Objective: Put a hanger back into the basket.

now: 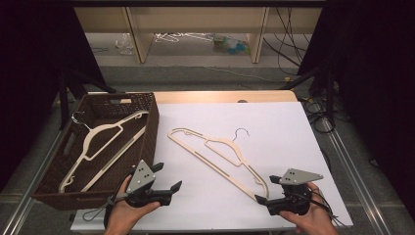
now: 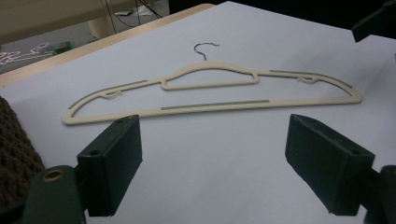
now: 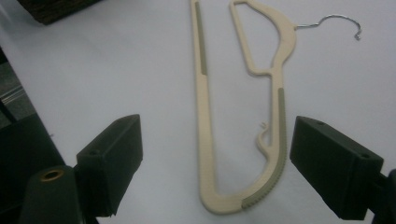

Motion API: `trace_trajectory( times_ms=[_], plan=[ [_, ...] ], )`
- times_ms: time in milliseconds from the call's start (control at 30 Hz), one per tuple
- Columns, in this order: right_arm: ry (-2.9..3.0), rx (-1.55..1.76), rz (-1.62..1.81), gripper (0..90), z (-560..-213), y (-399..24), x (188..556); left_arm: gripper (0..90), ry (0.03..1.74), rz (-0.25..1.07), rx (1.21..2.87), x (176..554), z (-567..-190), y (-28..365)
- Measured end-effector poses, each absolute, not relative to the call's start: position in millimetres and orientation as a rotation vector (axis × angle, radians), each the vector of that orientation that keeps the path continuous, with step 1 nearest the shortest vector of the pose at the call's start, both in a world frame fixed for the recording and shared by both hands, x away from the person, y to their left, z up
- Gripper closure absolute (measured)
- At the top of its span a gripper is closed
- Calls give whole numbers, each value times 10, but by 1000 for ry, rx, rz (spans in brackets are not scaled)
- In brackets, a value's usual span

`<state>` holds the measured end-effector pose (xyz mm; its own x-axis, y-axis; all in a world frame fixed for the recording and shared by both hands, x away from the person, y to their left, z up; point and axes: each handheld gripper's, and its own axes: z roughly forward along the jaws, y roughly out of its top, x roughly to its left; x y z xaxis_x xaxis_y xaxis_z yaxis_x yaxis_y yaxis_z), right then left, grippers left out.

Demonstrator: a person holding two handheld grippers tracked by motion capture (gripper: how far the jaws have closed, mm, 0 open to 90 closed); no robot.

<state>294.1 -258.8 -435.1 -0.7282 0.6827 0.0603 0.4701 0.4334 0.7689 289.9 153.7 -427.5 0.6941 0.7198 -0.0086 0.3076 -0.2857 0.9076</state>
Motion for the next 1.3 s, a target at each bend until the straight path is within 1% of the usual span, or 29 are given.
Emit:
trace_trajectory(
  times_ms=[100, 200, 333, 467, 533, 600, 800, 1000, 1100, 1133, 1200, 1300],
  plan=[
    [2424, 1021, 1153, 189, -4373, -2593, 3023, 186, 781, 510, 1889, 2879, -4289, 1513],
    [2436, 1033, 1105, 218, -4432, -2562, 3158, 186, 771, 517, 1905, 2881, -4302, 1506],
    [2464, 1050, 1063, 243, -4448, -2530, 3231, 186, 762, 518, 1909, 2883, -4306, 1498],
    [2474, 1078, 1002, 282, -4494, -2461, 3404, 187, 748, 506, 1922, 2881, -4326, 1478],
    [2491, 1100, 964, 319, -4547, -2396, 3549, 187, 745, 496, 1921, 2886, -4333, 1477],
    [2497, 1088, 951, 326, -4565, -2379, 3596, 187, 744, 497, 1921, 2887, -4334, 1478],
    [2530, 1098, 892, 393, -4664, -2298, 3815, 188, 747, 495, 1927, 2885, -4344, 1483],
    [2561, 1124, 844, 475, -4693, -2264, 3934, 193, 741, 485, 1929, 2891, -4357, 1478],
    [2572, 1105, 837, 500, -4701, -2263, 3963, 194, 745, 485, 1930, 2889, -4361, 1478],
    [2568, 1102, 837, 524, -4724, -2254, 3988, 195, 750, 481, 1927, 2888, -4362, 1477],
    [2587, 1162, 832, 534, -4703, -2243, 3981, 195, 743, 483, 1931, 2894, -4363, 1480],
    [2598, 1141, 817, 555, -4719, -2250, 4013, 196, 740, 481, 1934, 2898, -4368, 1483]
  ],
)
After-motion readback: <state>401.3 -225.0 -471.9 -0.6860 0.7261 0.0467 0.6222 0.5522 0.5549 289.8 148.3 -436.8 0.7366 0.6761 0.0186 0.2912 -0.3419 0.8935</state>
